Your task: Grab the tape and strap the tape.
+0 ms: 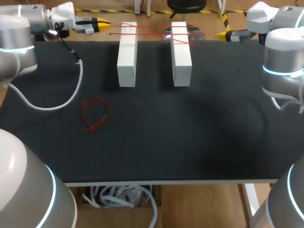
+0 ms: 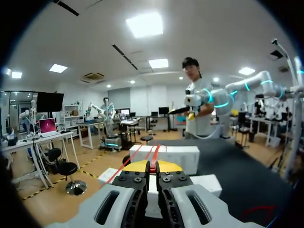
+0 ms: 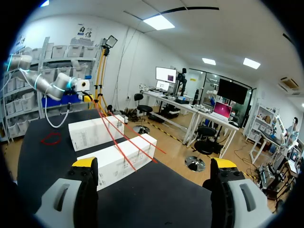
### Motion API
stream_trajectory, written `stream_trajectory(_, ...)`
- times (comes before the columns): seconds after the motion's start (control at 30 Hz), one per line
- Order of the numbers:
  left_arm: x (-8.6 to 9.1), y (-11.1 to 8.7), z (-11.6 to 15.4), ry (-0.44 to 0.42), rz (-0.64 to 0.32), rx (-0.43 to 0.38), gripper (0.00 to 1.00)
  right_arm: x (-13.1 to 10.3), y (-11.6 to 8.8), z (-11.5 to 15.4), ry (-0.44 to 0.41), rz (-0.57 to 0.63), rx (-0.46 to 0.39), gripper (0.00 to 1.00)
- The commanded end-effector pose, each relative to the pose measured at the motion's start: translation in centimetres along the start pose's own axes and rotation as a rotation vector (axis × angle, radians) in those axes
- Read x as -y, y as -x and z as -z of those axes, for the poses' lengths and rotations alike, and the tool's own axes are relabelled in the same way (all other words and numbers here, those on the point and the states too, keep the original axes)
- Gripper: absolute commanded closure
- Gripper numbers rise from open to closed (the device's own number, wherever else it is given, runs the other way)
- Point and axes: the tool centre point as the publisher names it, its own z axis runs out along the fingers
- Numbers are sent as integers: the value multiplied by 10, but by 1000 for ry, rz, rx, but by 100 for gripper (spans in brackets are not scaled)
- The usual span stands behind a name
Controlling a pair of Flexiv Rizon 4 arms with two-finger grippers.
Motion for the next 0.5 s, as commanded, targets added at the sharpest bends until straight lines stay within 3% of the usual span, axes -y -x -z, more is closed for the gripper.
stream_trajectory(0.03, 20, -5, 0, -14, 27, 12, 100, 0, 0, 0, 0, 0, 0, 0)
stream_trajectory(0.27, 61, -3, -11, -97, 73, 27, 100, 0, 0, 0, 0, 0, 0, 0)
stream_trajectory(0.5, 90, -4, -18, -152, 20, 39, 100, 0, 0, 0, 0, 0, 0, 0)
